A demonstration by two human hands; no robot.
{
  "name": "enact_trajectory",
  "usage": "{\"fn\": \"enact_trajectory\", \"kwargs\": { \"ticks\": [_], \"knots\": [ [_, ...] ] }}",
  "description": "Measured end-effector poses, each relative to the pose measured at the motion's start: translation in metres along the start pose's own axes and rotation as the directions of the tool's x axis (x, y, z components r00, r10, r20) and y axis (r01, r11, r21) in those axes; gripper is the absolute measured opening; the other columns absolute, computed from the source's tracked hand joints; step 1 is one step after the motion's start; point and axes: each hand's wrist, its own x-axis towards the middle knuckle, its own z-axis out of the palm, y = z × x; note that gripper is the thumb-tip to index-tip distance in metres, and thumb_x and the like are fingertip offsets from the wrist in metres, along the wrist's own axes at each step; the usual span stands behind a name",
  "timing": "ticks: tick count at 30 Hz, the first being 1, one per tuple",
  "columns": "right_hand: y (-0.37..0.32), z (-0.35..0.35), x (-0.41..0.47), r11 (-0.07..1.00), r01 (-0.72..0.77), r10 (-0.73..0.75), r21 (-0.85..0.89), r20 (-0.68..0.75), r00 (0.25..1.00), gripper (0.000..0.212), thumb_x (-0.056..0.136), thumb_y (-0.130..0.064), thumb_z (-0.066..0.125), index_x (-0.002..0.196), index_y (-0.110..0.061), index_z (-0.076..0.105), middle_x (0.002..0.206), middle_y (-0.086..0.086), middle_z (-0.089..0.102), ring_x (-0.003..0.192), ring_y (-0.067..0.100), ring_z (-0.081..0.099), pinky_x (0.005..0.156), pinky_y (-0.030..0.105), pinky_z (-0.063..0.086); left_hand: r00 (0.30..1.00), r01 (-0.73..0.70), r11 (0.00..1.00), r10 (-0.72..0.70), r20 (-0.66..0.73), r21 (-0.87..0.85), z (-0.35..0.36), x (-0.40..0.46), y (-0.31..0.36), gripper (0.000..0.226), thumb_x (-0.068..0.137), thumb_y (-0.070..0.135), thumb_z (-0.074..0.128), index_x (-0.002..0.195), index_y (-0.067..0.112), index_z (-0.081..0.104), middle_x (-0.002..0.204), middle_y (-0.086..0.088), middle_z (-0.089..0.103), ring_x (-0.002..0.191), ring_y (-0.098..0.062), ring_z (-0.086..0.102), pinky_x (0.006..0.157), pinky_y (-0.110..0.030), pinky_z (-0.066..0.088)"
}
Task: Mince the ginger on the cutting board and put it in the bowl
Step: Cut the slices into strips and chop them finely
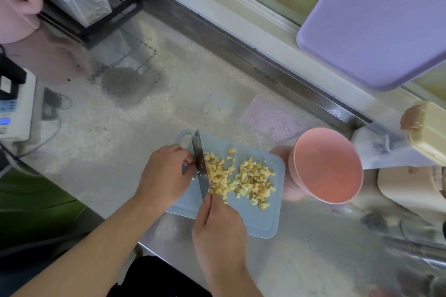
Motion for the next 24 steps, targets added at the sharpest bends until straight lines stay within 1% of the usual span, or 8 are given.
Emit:
{"fn": "enact_trajectory", "kwargs": {
  "ticks": [5, 8, 12, 14, 16, 19, 22, 24],
  "knots": [
    [0.009, -0.005, -0.007, 0.996, 0.017, -0.009, 0.089, -0.092, 0.996, 0.037, 0.107, -0.040, 0.030, 0.071, -0.031, 0.027, 0.060, -0.005, 0.043, 0.059, 0.019, 0.048, 0.055, 0.028, 0.032, 1.000, -0.009, 1.000, 0.009, -0.025, -0.020, 0.001, -0.002, 0.005, 0.006, 0.091, 0.016, 0.073, 0.090, 0.021, 0.076, 0.085, 0.009, 0.066, 0.080, -0.017, 0.063, 0.078, -0.039, 0.055],
    [0.023, -0.018, -0.010, 0.987, -0.043, 0.061, 0.153, -0.115, 0.992, 0.039, 0.108, -0.037, 0.039, 0.070, -0.029, 0.032, 0.061, -0.001, 0.051, 0.063, 0.019, 0.055, 0.055, 0.029, 0.037, 0.999, -0.017, 0.999, 0.015, -0.039, -0.034, 0.004, -0.002, 0.012, 0.010, 0.095, 0.018, 0.069, 0.104, 0.020, 0.074, 0.093, 0.007, 0.067, 0.084, -0.019, 0.064, 0.080, -0.038, 0.054],
    [0.039, -0.031, -0.010, 0.977, -0.063, 0.095, 0.202, -0.151, 0.984, 0.040, 0.106, -0.037, 0.045, 0.069, -0.025, 0.039, 0.060, -0.002, 0.054, 0.059, 0.017, 0.053, 0.052, 0.027, 0.037, 0.999, 0.007, 0.997, -0.003, 0.052, -0.077, 0.011, 0.002, 0.022, 0.021, 0.097, 0.015, 0.066, 0.117, 0.021, 0.071, 0.107, 0.006, 0.065, 0.093, -0.016, 0.066, 0.087, -0.035, 0.056],
    [0.043, -0.032, -0.010, 0.970, -0.068, 0.104, 0.234, -0.148, 0.984, 0.042, 0.106, -0.036, 0.046, 0.067, -0.022, 0.039, 0.065, -0.011, 0.058, 0.057, 0.015, 0.050, 0.051, 0.026, 0.035, 0.997, 0.015, 0.994, -0.007, 0.081, -0.106, 0.012, 0.004, 0.026, 0.020, 0.099, 0.014, 0.064, 0.116, 0.021, 0.072, 0.104, 0.008, 0.067, 0.092, -0.013, 0.066, 0.086, -0.034, 0.057],
    [0.044, -0.030, -0.012, 0.963, -0.072, 0.107, 0.261, -0.121, 0.987, 0.042, 0.106, -0.035, 0.047, 0.067, -0.021, 0.041, 0.066, -0.016, 0.058, 0.059, 0.012, 0.051, 0.052, 0.025, 0.036, 0.998, 0.050, 0.989, -0.042, 0.055, -0.139, 0.007, 0.004, 0.025, 0.018, 0.100, 0.014, 0.063, 0.112, 0.022, 0.074, 0.098, 0.010, 0.070, 0.088, -0.010, 0.066, 0.083, -0.032, 0.057],
    [0.042, -0.020, -0.016, 0.955, -0.092, 0.121, 0.281, -0.087, 0.989, 0.042, 0.106, -0.034, 0.048, 0.067, -0.021, 0.041, 0.057, -0.002, 0.051, 0.060, 0.011, 0.051, 0.053, 0.025, 0.036, 0.992, 0.120, 0.973, -0.124, -0.012, -0.195, -0.007, 0.002, 0.015, 0.015, 0.100, 0.015, 0.064, 0.104, 0.024, 0.075, 0.091, 0.015, 0.071, 0.083, -0.002, 0.066, 0.079, -0.026, 0.056],
    [0.037, -0.006, -0.021, 0.949, -0.067, 0.103, 0.307, -0.102, 0.989, 0.045, 0.105, -0.028, 0.052, 0.063, -0.024, 0.037, 0.055, -0.002, 0.042, 0.065, 0.010, 0.053, 0.054, 0.022, 0.036, 0.977, 0.191, 0.960, -0.206, -0.056, -0.203, -0.019, -0.003, 0.004, 0.018, 0.101, 0.014, 0.060, 0.101, 0.028, 0.072, 0.091, 0.016, 0.072, 0.084, 0.002, 0.065, 0.077, -0.020, 0.052],
    [0.035, 0.004, -0.023, 0.950, -0.063, 0.095, 0.305, -0.089, 0.992, 0.045, 0.104, -0.027, 0.053, 0.062, -0.024, 0.035, 0.055, -0.004, 0.042, 0.068, 0.010, 0.054, 0.055, 0.024, 0.037, 0.966, 0.228, 0.950, -0.248, -0.070, -0.214, -0.025, -0.007, -0.002, 0.022, 0.103, 0.013, 0.054, 0.104, 0.028, 0.070, 0.094, 0.016, 0.072, 0.087, 0.005, 0.065, 0.076, -0.017, 0.050]
  ]
}}
